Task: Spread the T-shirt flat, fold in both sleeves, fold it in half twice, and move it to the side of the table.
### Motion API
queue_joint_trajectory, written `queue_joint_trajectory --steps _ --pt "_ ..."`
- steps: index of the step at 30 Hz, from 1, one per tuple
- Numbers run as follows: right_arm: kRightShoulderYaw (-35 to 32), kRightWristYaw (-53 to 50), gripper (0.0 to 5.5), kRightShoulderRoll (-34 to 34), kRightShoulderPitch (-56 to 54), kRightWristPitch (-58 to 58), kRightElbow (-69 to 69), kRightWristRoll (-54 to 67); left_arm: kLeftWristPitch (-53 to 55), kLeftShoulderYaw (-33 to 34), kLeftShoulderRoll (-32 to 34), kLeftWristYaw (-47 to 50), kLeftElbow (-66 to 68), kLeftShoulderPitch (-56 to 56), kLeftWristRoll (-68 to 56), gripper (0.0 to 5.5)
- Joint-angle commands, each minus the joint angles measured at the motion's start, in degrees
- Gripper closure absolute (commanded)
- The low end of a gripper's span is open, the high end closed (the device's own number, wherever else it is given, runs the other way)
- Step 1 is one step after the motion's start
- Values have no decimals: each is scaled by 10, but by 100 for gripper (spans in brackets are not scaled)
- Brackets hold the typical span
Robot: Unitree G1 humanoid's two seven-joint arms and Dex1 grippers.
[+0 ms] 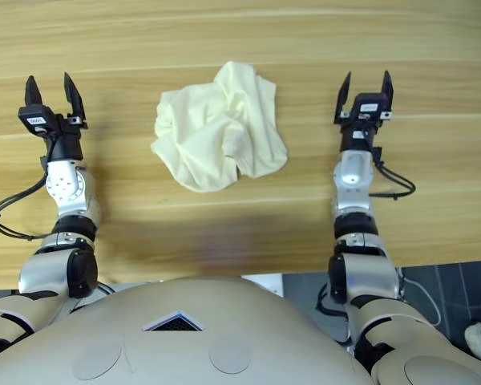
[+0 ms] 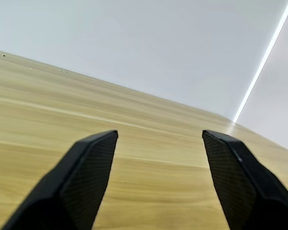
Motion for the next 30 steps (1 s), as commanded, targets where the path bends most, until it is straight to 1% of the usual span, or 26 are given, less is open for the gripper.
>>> queue_joint_trajectory --steps 1,7,9,12,13,15,19,24,25,27,30 --pt "-4 13 225 5 -32 3 32 -1 12 -3 -8 -9 13 -9 2 233" --pt "-2 16 225 18 -103 -24 122 -6 27 -2 -22 -18 80 -75 3 233" --pt "-20 28 225 28 -126 -33 141 19 29 -6 -27 -16 97 -100 10 233" --pt "-62 81 225 55 -168 -9 171 84 65 19 -31 -16 126 -135 -16 233" --pt "-65 84 225 60 -182 2 182 88 73 25 -30 -13 133 -142 -21 233" --pt "-51 66 225 60 -192 -2 195 61 74 24 -26 -7 138 -147 -14 233" --pt "-23 8 225 49 -181 -39 197 -1 71 -14 -34 16 150 -157 40 233" --pt "5 -137 225 51 -194 -57 189 -80 57 -36 -27 64 149 -148 84 233" --pt "3 -150 225 52 -198 -54 189 -82 53 -38 -28 68 146 -148 87 233" --pt "-5 -153 225 55 -189 -54 181 -72 42 -38 -29 63 138 -143 83 233" --pt "3 -111 225 69 -173 -67 171 -60 18 -26 -34 35 118 -119 55 233"
